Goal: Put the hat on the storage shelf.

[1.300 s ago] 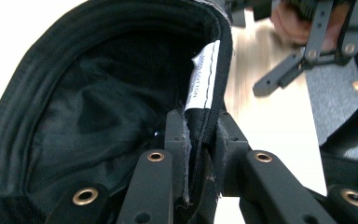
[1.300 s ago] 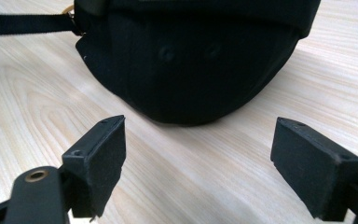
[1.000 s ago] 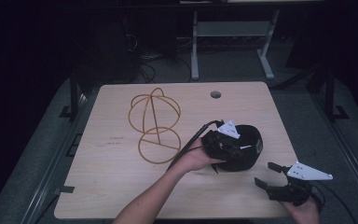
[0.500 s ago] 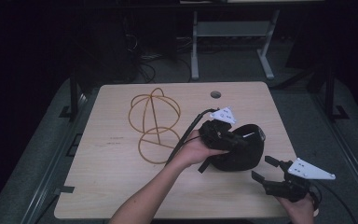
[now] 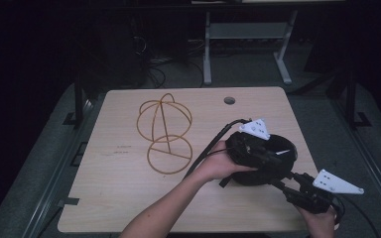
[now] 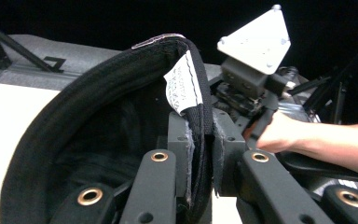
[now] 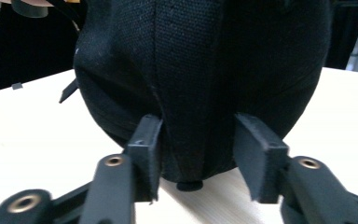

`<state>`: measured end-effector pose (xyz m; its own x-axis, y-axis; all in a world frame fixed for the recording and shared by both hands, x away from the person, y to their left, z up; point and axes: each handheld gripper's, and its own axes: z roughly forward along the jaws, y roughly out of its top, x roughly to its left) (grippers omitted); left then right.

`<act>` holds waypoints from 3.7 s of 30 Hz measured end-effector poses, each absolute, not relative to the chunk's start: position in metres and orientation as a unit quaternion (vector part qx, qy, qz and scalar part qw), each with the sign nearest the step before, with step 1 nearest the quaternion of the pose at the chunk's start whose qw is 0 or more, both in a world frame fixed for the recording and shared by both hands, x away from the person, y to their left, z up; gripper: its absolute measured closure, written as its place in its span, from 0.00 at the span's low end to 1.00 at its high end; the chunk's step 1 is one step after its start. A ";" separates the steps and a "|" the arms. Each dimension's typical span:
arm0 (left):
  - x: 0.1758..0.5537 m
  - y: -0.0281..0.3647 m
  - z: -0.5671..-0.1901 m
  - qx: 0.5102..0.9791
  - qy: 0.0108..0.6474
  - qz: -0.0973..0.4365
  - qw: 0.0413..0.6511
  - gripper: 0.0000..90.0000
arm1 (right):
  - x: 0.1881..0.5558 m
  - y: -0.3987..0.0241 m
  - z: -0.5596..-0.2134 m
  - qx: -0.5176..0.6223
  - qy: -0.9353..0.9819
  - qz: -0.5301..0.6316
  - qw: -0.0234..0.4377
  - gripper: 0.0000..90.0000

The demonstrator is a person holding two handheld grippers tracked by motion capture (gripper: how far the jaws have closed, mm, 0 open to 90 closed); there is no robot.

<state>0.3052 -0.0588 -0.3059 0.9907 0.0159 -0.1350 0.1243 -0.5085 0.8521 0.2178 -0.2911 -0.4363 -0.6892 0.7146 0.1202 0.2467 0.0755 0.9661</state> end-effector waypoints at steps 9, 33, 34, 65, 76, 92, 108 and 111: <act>0.305 -0.059 -0.304 0.870 0.035 -0.046 0.489 0.89 | 0.215 -0.292 -0.434 0.338 0.706 0.589 0.202 0.93; 0.311 -0.009 -0.298 0.877 0.079 0.027 0.474 0.70 | 0.211 -0.300 -0.419 0.340 0.698 0.594 0.211 0.96; 0.311 -0.005 -0.298 0.877 0.080 0.032 0.473 0.69 | 0.211 -0.301 -0.417 0.340 0.698 0.594 0.211 0.96; 0.278 0.088 -0.372 0.885 0.109 0.064 0.447 0.56 | 0.239 -0.291 -0.359 0.328 0.723 0.581 0.179 0.96; 0.273 0.101 -0.400 0.887 0.119 0.069 0.441 0.45 | 0.256 -0.284 -0.331 0.319 0.733 0.575 0.171 0.96; 0.267 0.114 -0.423 0.896 0.119 0.084 0.420 0.43 | 0.281 -0.263 -0.304 0.310 0.749 0.563 0.161 0.96; 0.264 0.119 -0.434 0.894 0.129 0.082 0.422 0.39 | 0.299 -0.240 -0.282 0.290 0.758 0.564 0.156 0.96; 0.265 0.119 -0.435 0.893 0.131 0.081 0.423 0.39 | 0.302 -0.233 -0.276 0.284 0.760 0.564 0.154 0.96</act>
<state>0.2645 0.1187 -0.4353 0.9525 0.3024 0.0344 0.1650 -0.6080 0.7766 0.3022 -0.2335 -0.2757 -0.7914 0.6053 0.0856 0.2567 0.2019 0.9451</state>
